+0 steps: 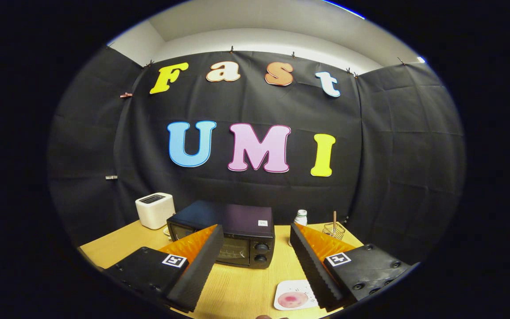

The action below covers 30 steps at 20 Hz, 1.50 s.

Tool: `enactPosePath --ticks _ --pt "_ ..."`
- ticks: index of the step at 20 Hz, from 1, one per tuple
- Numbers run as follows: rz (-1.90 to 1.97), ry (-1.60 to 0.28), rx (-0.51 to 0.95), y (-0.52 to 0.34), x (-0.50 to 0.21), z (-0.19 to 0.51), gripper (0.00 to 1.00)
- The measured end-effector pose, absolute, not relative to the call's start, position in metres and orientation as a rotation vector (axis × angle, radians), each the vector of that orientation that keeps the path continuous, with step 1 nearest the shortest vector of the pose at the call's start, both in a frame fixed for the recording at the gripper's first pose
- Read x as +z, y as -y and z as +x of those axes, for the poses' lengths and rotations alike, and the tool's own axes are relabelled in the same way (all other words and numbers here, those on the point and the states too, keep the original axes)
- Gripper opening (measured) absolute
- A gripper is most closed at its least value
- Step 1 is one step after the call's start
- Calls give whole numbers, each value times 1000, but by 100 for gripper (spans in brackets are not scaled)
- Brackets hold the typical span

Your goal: Open the toaster oven, put the food inside, and close the toaster oven door.

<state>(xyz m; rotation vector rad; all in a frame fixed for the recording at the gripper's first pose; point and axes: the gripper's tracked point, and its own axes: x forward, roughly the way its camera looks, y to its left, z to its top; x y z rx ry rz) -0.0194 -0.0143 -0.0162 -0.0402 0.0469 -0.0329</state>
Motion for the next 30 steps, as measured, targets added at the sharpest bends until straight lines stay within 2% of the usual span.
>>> enactPosePath --ticks 18,30 --pt "-2 -72 -48 2 -14 0 98" --pt "40 -170 -61 -44 -47 69 98"
